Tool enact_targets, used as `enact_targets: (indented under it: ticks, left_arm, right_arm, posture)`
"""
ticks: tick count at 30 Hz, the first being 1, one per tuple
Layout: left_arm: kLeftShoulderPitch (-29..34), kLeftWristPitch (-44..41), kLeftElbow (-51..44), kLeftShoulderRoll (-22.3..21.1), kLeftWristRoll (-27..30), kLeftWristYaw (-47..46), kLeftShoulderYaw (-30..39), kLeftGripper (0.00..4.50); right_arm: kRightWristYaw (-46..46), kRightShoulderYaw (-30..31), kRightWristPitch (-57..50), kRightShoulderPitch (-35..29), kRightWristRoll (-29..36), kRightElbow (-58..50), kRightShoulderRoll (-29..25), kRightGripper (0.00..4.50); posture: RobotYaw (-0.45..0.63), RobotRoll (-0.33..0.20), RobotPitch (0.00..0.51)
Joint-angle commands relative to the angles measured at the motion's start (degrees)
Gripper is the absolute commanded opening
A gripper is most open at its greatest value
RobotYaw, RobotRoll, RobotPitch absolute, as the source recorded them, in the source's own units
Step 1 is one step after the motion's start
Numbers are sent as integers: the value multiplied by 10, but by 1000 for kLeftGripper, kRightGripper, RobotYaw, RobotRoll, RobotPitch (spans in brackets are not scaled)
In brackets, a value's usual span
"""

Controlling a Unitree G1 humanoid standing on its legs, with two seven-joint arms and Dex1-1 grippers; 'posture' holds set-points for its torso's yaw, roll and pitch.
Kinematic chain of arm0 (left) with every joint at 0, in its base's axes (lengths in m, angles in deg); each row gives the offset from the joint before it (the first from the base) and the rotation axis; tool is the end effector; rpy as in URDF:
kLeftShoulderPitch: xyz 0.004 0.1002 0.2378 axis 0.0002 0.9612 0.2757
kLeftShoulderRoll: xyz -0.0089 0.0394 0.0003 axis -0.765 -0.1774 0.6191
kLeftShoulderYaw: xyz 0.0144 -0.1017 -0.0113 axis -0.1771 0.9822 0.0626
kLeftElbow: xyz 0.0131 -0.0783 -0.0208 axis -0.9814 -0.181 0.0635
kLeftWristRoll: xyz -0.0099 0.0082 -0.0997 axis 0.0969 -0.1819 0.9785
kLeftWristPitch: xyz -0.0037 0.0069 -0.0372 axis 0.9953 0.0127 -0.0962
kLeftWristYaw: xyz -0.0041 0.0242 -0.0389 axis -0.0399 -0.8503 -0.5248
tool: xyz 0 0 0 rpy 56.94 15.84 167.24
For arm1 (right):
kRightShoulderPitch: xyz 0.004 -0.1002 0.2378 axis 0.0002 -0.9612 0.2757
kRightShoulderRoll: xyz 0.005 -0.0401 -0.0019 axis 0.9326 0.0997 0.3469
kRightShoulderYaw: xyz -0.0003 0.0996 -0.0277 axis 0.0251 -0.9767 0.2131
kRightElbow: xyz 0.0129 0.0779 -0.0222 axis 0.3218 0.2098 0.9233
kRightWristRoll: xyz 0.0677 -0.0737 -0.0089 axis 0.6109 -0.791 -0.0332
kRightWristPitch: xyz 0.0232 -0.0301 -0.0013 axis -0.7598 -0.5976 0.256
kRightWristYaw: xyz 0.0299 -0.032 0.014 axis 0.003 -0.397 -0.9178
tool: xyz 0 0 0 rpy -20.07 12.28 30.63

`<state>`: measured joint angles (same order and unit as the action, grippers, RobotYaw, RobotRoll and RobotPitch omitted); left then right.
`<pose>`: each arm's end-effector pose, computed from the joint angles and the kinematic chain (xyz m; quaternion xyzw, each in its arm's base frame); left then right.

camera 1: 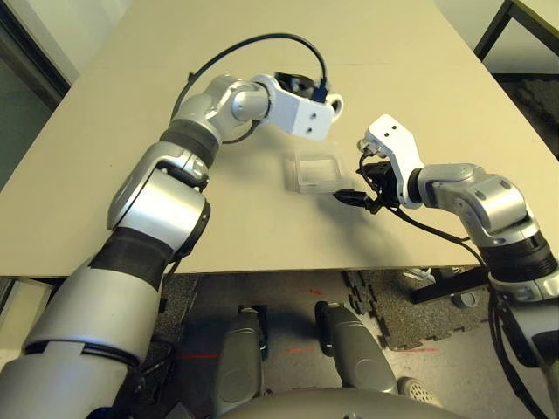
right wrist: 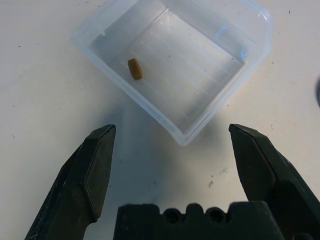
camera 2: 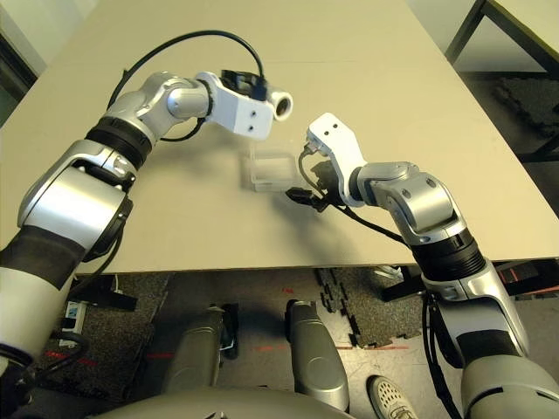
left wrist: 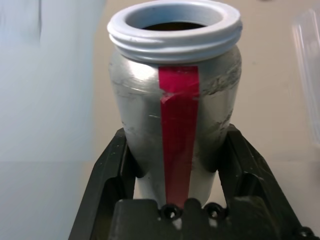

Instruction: Pour the medicine from the bottle into the box.

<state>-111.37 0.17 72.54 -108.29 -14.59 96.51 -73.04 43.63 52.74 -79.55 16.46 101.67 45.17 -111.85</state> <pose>0.3740 0.1308 0.2165 0.5087 -0.0811 -0.3512 0.7818 0.2830 -0.1796 0.1812 -0.1424 0.2442 0.3829 0.8795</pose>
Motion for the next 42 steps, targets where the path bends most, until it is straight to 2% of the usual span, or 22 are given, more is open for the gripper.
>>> enact_targets:
  ticks: [1, 4, 8, 11, 15, 26, 42]
  left_arm:
    - [60, -111, -43, 24, 108, -15, 95, 2462]
    - [119, -149, -68, 46, 181, -84, 180, 2462]
    - [179, -158, -101, 56, 211, -143, 219, 2462]
    - [200, -157, -119, 59, 220, -177, 231, 2462]
    - [209, -170, -113, 68, 241, -208, 253, 2462]
    - [220, -182, -87, 89, 272, -201, 261, 2462]
    - [237, -177, -84, 90, 276, -192, 253, 2462]
  right_arm:
    - [-12, -3, 3, 6, -3, 6, -9, 4500]
    - [-19, -2, 4, 7, -4, 7, -14, 4500]
    - [-24, -2, 0, 7, -5, 4, -16, 4500]
    - [-26, -3, -3, 5, -4, 1, -18, 4500]
    - [-27, -3, -8, 4, -5, -4, -20, 4500]
    - [-22, -11, -23, -3, -2, -18, -22, 4500]
    - [-15, -18, -21, -2, -2, -18, -20, 4500]
  posture:
    - [-94, 0, 158]
    - [-83, 0, 160]
    - [-85, 0, 166]
    - [-86, 0, 170]
    - [-89, 0, 174]
    - [-114, 0, 184]
    - [-116, 0, 184]
